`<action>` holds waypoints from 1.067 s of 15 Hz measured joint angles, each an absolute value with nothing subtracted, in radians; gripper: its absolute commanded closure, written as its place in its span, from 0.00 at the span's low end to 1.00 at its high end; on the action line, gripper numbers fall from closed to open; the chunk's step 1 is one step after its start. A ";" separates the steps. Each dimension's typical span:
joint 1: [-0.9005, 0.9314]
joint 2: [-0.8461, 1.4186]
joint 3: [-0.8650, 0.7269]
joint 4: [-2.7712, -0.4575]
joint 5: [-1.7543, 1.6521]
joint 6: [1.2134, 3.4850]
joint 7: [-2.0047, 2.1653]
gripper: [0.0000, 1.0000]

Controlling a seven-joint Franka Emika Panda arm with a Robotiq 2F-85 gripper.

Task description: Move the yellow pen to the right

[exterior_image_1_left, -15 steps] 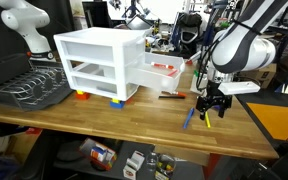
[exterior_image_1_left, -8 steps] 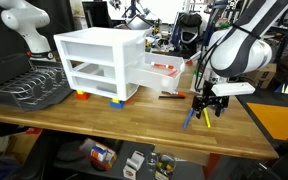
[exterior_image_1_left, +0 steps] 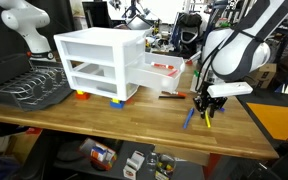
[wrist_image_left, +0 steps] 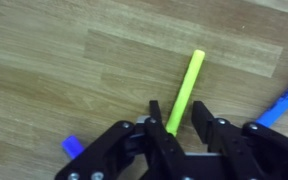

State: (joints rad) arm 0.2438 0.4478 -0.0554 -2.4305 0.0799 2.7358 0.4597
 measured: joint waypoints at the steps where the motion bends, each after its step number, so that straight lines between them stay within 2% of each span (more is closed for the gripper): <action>1: 0.250 0.448 -0.056 -2.429 0.080 2.737 0.466 0.96; 3: 0.258 0.449 -0.057 -2.426 0.080 2.739 0.472 1.00; 9: 0.248 0.433 -0.068 -2.442 0.086 2.728 0.472 0.97; 16: 0.178 0.181 -0.070 -2.558 0.048 2.438 0.410 0.97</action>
